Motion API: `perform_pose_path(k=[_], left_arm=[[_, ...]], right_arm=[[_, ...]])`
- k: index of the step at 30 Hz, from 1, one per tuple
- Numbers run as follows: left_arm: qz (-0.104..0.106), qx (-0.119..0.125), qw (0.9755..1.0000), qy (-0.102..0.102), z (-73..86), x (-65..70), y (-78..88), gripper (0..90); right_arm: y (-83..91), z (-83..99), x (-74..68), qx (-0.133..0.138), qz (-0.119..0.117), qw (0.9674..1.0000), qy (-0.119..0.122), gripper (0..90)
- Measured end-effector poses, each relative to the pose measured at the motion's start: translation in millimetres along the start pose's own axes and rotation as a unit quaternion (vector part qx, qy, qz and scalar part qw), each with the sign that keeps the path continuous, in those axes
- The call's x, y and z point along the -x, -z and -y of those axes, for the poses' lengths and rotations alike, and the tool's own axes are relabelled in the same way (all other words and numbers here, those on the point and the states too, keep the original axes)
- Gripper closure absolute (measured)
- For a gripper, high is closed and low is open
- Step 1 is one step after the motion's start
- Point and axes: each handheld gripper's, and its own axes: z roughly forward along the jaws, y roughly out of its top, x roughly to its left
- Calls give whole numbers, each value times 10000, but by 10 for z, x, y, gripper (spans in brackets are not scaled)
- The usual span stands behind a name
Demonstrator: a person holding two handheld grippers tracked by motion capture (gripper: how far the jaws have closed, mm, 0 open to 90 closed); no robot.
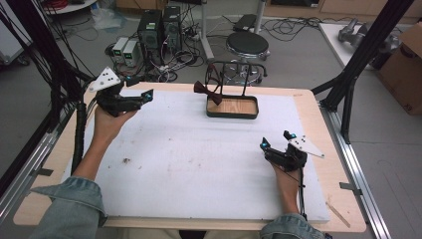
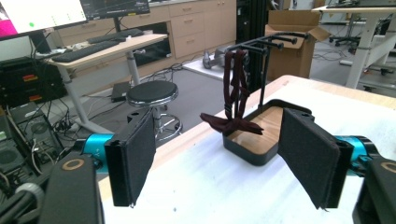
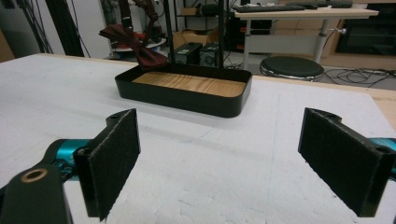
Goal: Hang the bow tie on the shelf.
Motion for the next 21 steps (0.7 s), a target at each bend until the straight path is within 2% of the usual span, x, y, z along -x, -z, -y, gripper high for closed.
perform_pose_path(k=[3,7,15,19,21], left_arm=[[-30,-52,10000,9,53,21,88,261],[100,-72,9999,115,130,55,196,234],[137,-246,9995,118,332,180,387,210],[98,-232,9995,206,441,230,481,200],[11,-219,9995,224,485,254,537,199]], right_arm=[[0,0,-1,-2,14,10000,0,120],[1,0,-2,-11,10,10000,-15,120],[-2,1,-2,-20,13,10000,-5,120],[-1,1,-7,-41,16,10000,-9,120],[-3,1,-8,-35,16,10000,11,120]])
